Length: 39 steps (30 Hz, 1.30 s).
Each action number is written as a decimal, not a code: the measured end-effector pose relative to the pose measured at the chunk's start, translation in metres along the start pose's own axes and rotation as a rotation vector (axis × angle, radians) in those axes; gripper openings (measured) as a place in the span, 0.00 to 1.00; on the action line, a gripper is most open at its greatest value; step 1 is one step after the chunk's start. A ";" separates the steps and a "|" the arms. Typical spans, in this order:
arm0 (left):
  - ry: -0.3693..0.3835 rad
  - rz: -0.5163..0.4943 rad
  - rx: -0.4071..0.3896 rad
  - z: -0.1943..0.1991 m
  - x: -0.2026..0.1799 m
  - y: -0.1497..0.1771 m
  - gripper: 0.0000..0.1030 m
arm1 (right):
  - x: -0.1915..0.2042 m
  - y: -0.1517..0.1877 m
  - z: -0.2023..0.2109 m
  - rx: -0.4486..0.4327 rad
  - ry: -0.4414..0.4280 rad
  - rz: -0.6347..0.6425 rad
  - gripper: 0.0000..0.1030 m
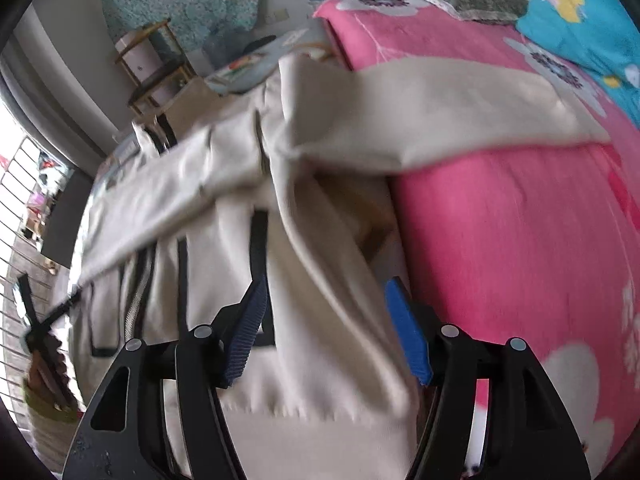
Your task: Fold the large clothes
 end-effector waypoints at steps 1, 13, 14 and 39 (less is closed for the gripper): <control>0.009 0.004 0.006 0.000 0.001 0.000 0.96 | 0.002 0.005 -0.001 0.001 0.009 0.002 0.59; 0.098 -0.056 -0.011 0.021 0.001 0.005 0.96 | -0.004 0.026 0.015 -0.050 0.044 -0.014 0.59; 0.150 -0.057 -0.038 0.034 0.002 0.009 0.96 | -0.005 0.026 0.016 -0.053 0.047 -0.015 0.59; 0.403 -0.080 0.075 0.096 -0.016 0.139 0.59 | -0.024 0.042 0.001 -0.008 0.052 -0.034 0.58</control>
Point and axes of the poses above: each gripper's, at about its wrist camera, not at the fingertips, and z roughly against the way its jaws point, x to its left, y to its underside, the point moved 1 cm from there along -z, roughly the way its jaws point, and after that the axes turned 1 degree about -x, right-handed, at the moved point
